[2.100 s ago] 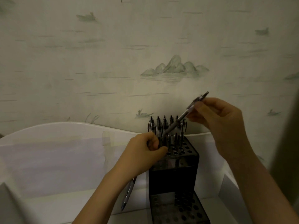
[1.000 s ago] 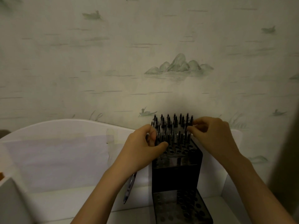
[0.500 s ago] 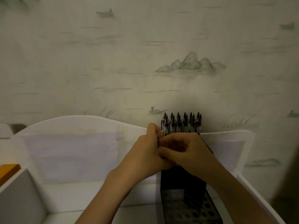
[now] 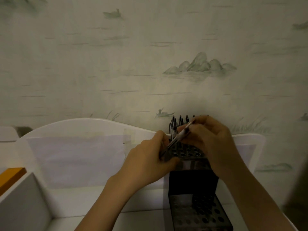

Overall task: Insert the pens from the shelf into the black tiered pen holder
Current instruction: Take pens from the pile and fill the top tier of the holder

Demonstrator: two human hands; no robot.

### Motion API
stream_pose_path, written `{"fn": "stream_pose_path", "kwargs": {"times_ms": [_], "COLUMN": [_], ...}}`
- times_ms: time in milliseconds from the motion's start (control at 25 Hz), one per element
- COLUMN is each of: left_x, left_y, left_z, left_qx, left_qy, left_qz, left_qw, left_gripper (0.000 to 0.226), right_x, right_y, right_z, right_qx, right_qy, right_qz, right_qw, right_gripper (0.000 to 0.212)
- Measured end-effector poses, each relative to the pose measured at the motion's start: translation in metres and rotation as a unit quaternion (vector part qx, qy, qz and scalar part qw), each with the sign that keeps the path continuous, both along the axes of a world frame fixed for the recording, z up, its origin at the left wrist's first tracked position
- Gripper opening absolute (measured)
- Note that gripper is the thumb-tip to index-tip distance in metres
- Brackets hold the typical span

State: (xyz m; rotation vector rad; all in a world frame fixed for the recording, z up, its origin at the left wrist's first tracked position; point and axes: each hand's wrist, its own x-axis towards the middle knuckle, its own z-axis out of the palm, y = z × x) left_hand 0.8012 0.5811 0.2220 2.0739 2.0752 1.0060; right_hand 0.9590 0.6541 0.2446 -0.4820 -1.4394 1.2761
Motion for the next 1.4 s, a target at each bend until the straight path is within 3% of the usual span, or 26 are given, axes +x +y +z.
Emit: {"fn": "stream_pose_path", "kwargs": {"times_ms": [120,320,520,1040,1240,1400], "left_x": [-0.008,-0.016,-0.019,-0.016,-0.011,-0.012], "left_y": [-0.005,-0.008,-0.011,-0.017,-0.021,-0.027], "left_z": [-0.001,-0.005,-0.007,-0.01,-0.01,-0.014], "left_qx": [0.003,0.034,0.048,0.075,0.08,0.084], "left_qy": [0.027,0.058,0.048,0.044,0.047,0.051], "left_qz": [0.006,0.012,0.014,0.028,0.036,0.051], "left_qw": [1.0,0.998,0.998,0.996,0.995,0.994], "left_gripper": [0.031,0.052,0.062,0.057,0.056,0.054], "right_x": [0.008,0.001,-0.01,-0.016,-0.015,-0.009], "right_y": [0.009,0.02,0.025,0.03,0.026,0.014], "right_z": [0.012,0.014,0.005,0.006,0.003,-0.001], "right_qx": [0.112,0.22,0.231,0.215,0.244,0.366], "right_qy": [0.021,-0.08,-0.118,-0.311,-0.311,-0.228], "right_qz": [-0.106,-0.189,-0.205,-0.165,-0.171,-0.253], "right_qw": [0.988,0.954,0.944,0.911,0.903,0.866], "right_gripper": [0.006,0.011,0.011,0.013,0.022,0.032]}}
